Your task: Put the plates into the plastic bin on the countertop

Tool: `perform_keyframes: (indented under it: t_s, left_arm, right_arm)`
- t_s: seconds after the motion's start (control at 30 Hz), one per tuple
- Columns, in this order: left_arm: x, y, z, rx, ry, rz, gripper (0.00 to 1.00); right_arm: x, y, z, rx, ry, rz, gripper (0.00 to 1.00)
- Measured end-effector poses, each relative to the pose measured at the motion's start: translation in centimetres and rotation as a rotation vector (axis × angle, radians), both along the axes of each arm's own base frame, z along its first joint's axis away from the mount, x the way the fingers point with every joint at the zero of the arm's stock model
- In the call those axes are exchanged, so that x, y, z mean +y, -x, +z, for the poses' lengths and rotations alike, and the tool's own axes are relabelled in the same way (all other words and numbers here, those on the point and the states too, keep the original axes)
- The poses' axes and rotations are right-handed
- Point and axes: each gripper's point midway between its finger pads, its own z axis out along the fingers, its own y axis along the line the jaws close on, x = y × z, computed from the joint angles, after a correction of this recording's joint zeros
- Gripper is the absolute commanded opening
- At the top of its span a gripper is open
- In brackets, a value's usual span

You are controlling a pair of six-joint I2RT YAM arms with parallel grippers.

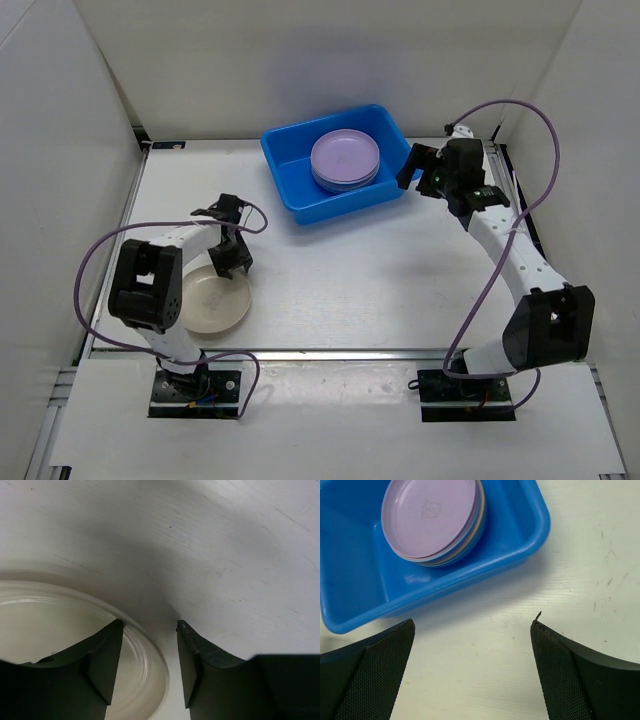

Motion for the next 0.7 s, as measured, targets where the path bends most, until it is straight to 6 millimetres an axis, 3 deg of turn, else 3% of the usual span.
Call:
perform_keyframes:
  t_s: [0.07,0.27,0.53,0.63,0.7]
  left_arm:
    - [0.0,0.0,-0.4,0.019,-0.009,0.003,0.50]
    - [0.3,0.4,0.1,0.035,-0.043,0.009,0.10]
    - [0.7,0.5,1.6,0.011,-0.107,-0.023,0.10]
    - [0.6,-0.7,4.3,-0.065,-0.139,-0.056,0.10]
    - [0.0,-2.8,7.3,-0.168,-0.140,-0.081,0.10]
  right_arm:
    - [-0.5,0.3,-0.5,0.010,0.013,-0.020,0.99]
    - [-1.7,1.4,0.8,-0.028,0.032,-0.070,0.99]
    - [-2.9,2.3,1.6,-0.060,0.050,-0.113,0.99]
    - [-3.2,2.7,1.7,-0.066,0.054,-0.124,0.99]
    - [-3.4,2.8,1.9,-0.071,0.056,-0.129,0.99]
